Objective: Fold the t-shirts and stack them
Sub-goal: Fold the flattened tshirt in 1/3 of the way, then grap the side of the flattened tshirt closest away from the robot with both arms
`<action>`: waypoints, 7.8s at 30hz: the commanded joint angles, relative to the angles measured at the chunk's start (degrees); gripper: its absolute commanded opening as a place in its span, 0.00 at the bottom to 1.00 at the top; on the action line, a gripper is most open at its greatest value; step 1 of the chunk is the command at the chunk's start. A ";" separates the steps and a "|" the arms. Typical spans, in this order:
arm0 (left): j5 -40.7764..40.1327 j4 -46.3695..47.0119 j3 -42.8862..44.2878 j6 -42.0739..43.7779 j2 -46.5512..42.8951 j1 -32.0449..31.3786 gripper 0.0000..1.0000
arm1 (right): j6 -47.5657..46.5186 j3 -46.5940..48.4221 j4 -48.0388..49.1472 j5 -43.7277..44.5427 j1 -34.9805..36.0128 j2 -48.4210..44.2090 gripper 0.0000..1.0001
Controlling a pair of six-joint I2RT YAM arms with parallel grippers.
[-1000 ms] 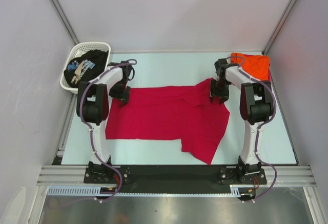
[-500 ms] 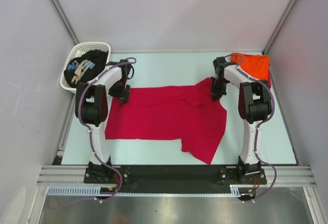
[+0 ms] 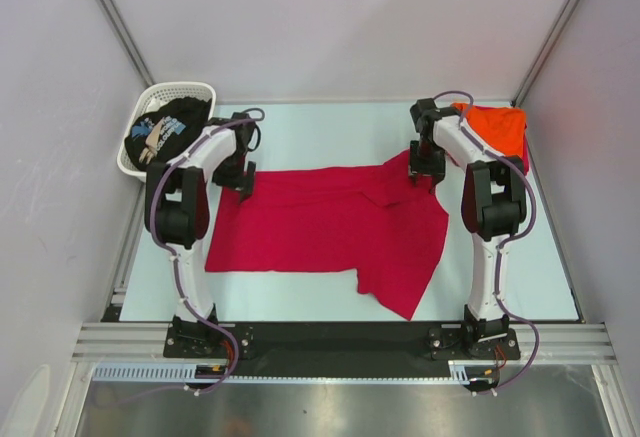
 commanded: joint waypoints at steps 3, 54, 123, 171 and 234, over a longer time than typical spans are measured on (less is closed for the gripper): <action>2.13 1.89 0.35 1.66 -6.59 -0.06 1.00 | -1.31 1.94 -2.47 3.75 1.08 -4.61 0.99; 6.88 3.83 -3.78 2.36 -7.91 -0.33 1.00 | 46.42 -45.61 65.20 -45.66 -4.81 -14.28 0.75; 7.75 2.77 -0.88 2.80 -2.29 -1.64 1.00 | 29.81 -30.40 27.85 -39.94 -2.35 -15.07 0.00; 13.55 2.07 11.94 2.98 5.78 -1.21 0.00 | 5.55 -11.52 14.40 -18.50 -0.68 -7.70 0.00; 45.64 13.15 -50.80 -11.70 -51.50 17.34 0.99 | 18.20 -69.31 9.83 -43.62 -22.73 -71.66 0.97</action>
